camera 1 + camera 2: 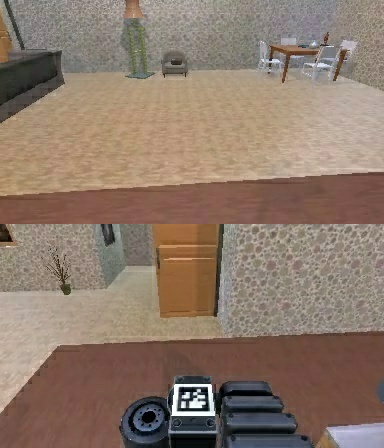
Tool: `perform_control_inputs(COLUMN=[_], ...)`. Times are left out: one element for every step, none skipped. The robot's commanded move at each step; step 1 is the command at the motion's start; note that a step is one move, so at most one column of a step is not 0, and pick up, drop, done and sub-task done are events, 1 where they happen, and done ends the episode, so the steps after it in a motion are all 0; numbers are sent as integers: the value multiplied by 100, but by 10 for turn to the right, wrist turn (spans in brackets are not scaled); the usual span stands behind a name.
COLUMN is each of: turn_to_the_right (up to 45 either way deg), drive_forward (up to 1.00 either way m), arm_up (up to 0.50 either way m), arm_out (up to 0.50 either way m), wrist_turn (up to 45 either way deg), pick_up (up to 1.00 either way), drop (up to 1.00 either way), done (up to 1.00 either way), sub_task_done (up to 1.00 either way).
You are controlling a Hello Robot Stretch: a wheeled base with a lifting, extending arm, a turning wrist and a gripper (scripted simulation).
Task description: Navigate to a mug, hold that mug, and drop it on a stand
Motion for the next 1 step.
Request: perform_control_inputs(turn_to_the_right=[30], drive_forward=[0], arm_up=[0], arm_out=[0], wrist_turn=[0], pick_up=[0], drop=[0], done=[0], sub_task_done=[0])
